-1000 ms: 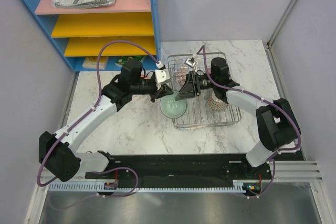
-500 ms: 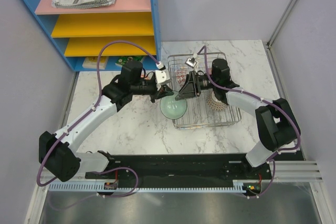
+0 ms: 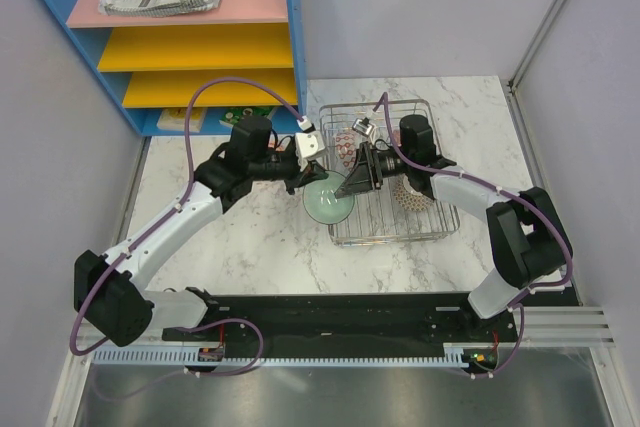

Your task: Load the bowls into the dish rack

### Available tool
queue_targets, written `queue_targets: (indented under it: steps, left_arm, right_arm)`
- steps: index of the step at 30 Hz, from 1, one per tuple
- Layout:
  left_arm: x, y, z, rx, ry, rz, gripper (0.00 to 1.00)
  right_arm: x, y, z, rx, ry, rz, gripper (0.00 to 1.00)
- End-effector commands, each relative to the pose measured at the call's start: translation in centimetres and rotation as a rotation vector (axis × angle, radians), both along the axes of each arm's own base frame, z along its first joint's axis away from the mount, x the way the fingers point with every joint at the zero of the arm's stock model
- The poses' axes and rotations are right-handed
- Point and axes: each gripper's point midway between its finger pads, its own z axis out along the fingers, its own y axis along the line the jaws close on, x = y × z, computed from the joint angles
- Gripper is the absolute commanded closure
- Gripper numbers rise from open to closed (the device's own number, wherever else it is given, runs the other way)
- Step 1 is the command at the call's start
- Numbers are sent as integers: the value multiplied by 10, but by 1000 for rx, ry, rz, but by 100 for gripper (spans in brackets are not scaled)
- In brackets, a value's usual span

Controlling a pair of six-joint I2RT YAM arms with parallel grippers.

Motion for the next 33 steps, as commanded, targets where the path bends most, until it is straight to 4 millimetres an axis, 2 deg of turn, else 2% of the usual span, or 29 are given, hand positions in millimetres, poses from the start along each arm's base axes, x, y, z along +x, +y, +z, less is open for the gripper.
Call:
queue_targets:
  steps: [1, 16, 30, 33]
  left_arm:
    - [1, -4, 45, -83, -129, -20, 98]
    - [4, -1, 39, -58, -149, -11, 98]
    - [3, -2, 32, -52, -133, -20, 98]
    - [2, -3, 29, -54, -124, -25, 98]
  right_arm:
    - [-2, -1, 20, 42, -106, 24, 4]
    - [-9, -4, 27, 49, -109, 48, 8]
    - [-9, -6, 33, 53, -153, 56, 18]
    - [-8, -5, 34, 56, -151, 56, 23]
